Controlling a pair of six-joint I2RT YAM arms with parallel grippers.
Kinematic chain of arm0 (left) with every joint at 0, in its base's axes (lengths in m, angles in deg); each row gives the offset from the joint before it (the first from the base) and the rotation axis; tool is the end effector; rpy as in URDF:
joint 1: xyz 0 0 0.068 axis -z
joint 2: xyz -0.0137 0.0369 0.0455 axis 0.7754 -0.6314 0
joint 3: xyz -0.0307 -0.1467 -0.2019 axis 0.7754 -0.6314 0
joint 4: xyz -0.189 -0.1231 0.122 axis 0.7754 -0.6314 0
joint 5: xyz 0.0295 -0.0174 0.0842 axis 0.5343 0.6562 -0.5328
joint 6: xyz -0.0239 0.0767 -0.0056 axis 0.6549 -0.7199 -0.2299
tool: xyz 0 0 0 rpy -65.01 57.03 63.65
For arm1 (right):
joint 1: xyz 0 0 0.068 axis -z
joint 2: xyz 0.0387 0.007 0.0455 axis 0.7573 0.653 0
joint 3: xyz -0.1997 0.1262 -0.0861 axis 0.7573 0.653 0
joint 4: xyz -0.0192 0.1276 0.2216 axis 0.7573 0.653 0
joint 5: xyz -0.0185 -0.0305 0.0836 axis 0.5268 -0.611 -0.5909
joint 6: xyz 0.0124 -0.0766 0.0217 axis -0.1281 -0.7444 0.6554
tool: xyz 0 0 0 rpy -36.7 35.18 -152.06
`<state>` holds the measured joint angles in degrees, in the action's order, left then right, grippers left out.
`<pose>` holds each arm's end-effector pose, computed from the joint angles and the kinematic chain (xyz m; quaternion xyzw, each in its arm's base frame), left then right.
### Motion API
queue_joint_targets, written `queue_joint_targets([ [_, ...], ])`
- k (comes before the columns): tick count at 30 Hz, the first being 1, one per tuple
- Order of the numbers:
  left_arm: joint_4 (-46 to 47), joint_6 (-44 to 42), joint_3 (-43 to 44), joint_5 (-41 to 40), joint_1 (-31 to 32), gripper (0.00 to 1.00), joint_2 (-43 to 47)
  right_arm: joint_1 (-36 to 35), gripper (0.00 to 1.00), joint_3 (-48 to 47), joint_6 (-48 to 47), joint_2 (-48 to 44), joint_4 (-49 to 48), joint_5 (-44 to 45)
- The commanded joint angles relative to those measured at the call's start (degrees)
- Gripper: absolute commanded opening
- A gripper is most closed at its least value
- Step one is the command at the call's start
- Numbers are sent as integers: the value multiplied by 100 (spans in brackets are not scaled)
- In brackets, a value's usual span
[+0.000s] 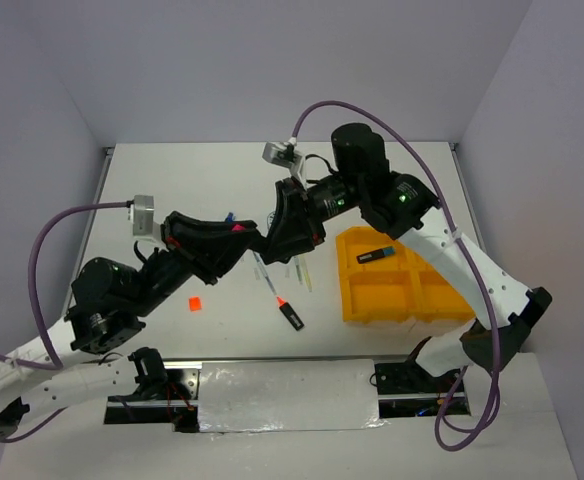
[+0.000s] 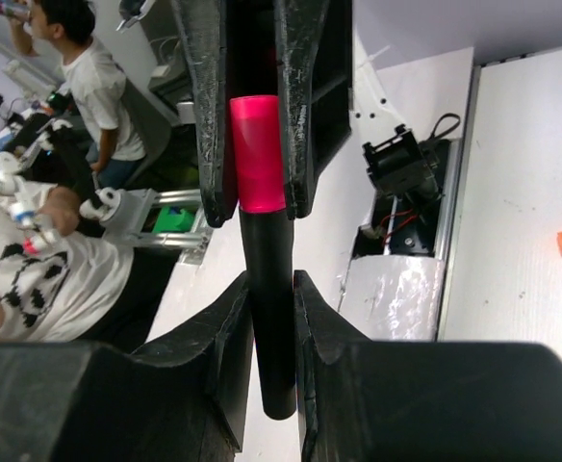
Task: Sort the stationery into containers
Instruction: Place the pen in the storage box.
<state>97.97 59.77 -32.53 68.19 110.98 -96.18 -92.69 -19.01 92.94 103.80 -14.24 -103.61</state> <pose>0.1013 -0.1616 0.4240 0.0767 0.5176 -0.6018 0.6034 0.1712 0.2510 0.4534 -0.4910 0.5596 0.6313 0.2174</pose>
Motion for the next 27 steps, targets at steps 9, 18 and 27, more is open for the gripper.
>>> queue_joint_targets([
  [9, -6039, 552, 1910, -2408, 499, 69, -918, 215, 0, 3069, 556, -972, -4556, 1678],
  [18, -6637, 747, 3302, -4774, 499, 99, -980, 742, 0, 4511, 661, -1464, -4542, 2880],
  [27, -6840, 289, 1856, -4652, 499, 99, -269, 1437, 0, 4670, 2479, -2150, -1994, 8083],
])
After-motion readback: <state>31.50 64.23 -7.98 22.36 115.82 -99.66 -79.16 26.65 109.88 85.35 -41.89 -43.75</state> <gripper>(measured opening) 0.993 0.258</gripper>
